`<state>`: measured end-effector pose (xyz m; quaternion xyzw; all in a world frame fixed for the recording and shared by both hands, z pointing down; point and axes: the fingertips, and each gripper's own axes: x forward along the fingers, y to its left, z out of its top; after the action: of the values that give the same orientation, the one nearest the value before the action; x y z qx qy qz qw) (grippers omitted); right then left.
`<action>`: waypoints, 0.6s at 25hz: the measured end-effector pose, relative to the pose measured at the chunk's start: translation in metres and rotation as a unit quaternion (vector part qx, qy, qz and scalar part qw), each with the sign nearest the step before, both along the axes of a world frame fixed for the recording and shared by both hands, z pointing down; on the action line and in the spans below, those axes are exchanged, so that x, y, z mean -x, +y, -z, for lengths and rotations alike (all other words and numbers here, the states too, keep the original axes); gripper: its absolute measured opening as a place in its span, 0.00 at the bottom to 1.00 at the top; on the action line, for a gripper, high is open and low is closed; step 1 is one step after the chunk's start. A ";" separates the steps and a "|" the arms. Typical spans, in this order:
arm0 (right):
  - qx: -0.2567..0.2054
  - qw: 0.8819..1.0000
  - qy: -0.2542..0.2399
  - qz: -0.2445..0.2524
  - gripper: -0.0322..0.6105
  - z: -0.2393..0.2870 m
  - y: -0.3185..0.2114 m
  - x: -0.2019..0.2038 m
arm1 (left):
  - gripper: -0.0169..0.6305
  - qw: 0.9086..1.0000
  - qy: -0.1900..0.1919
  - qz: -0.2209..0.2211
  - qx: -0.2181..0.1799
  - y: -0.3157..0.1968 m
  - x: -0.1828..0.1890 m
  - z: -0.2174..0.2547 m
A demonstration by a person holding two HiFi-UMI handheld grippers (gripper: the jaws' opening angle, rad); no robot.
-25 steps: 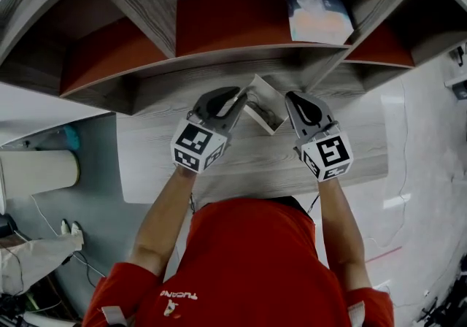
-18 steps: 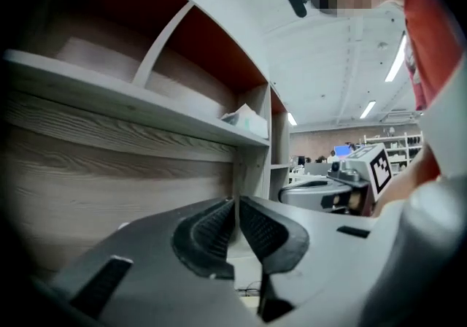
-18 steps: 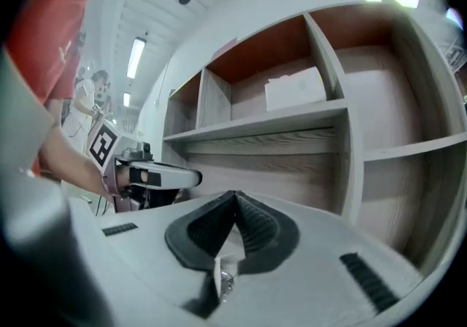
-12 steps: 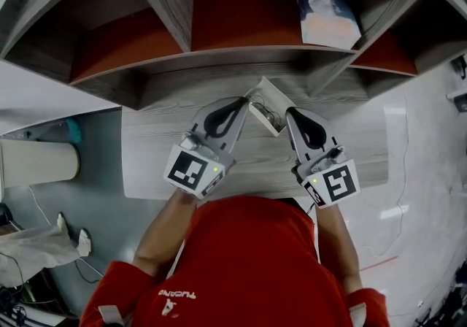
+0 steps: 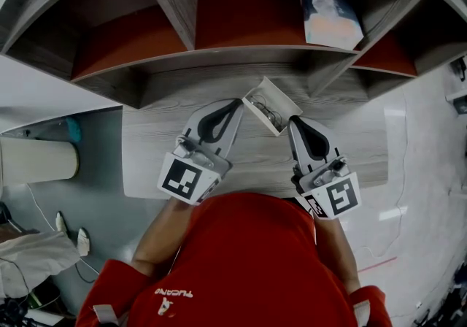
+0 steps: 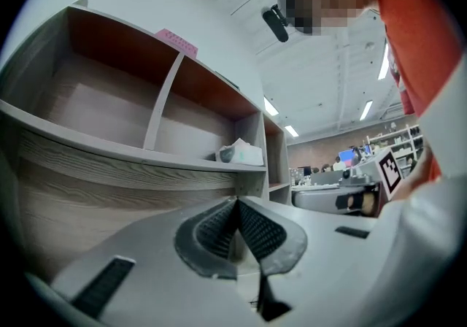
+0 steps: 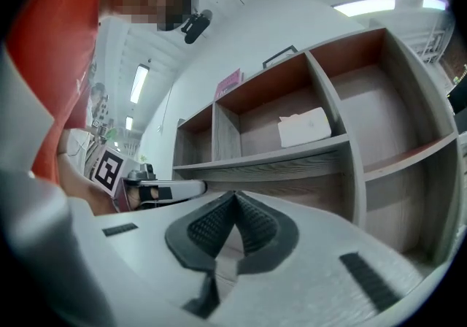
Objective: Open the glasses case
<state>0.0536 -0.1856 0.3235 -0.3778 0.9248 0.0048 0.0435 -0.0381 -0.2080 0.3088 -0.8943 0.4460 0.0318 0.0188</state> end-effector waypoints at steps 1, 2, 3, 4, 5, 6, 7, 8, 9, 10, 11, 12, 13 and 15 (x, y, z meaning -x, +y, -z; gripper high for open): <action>-0.001 1.000 0.001 0.000 0.05 0.000 0.000 0.000 | 0.04 1.000 0.002 -0.001 -0.002 0.000 0.000 0.001; -0.002 1.000 0.003 0.000 0.05 0.001 0.000 0.000 | 0.04 1.000 0.005 -0.003 -0.005 0.000 -0.001 0.003; -0.003 1.000 0.005 0.000 0.05 0.001 -0.001 0.000 | 0.04 1.000 0.009 -0.005 -0.010 0.000 -0.002 0.005; -0.004 1.000 0.006 0.000 0.05 0.002 -0.001 0.000 | 0.04 1.000 0.012 -0.008 -0.015 0.001 -0.002 0.008; -0.005 1.000 0.007 0.000 0.05 0.002 -0.001 0.000 | 0.04 1.000 0.013 -0.010 -0.019 0.001 -0.002 0.009; -0.006 1.000 0.007 0.000 0.05 0.002 -0.001 0.000 | 0.04 1.000 0.011 -0.011 -0.018 0.002 -0.002 0.008; -0.007 1.000 0.008 0.000 0.05 0.003 -0.001 0.000 | 0.04 1.000 0.006 -0.012 -0.012 0.002 -0.001 0.005; -0.007 1.000 0.008 -0.001 0.05 0.003 -0.001 0.000 | 0.04 1.000 0.003 -0.011 -0.007 0.002 -0.001 0.004; -0.008 1.000 0.008 -0.001 0.05 0.003 -0.001 0.000 | 0.04 1.000 0.002 -0.010 -0.004 0.002 0.000 0.003; -0.008 1.000 0.009 -0.001 0.05 0.003 -0.001 0.000 | 0.04 1.000 -0.001 -0.009 0.000 0.002 0.000 0.001; -0.008 1.000 0.009 -0.002 0.05 0.003 -0.001 0.000 | 0.04 1.000 -0.002 -0.009 0.002 0.002 0.001 0.000; -0.008 1.000 0.010 -0.002 0.05 0.003 -0.001 0.000 | 0.04 1.000 0.001 -0.009 -0.001 0.002 0.001 0.002; -0.007 1.000 0.010 -0.003 0.05 0.003 -0.001 -0.001 | 0.04 1.000 0.002 -0.008 -0.005 0.001 0.001 0.004; -0.005 1.000 0.011 -0.004 0.05 0.002 -0.001 -0.002 | 0.04 1.000 0.000 -0.007 -0.002 0.002 0.002 0.003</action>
<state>0.0555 -0.1869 0.3214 -0.3815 0.9236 0.0139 0.0352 -0.0399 -0.2063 0.3061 -0.8975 0.4393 0.0329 0.0207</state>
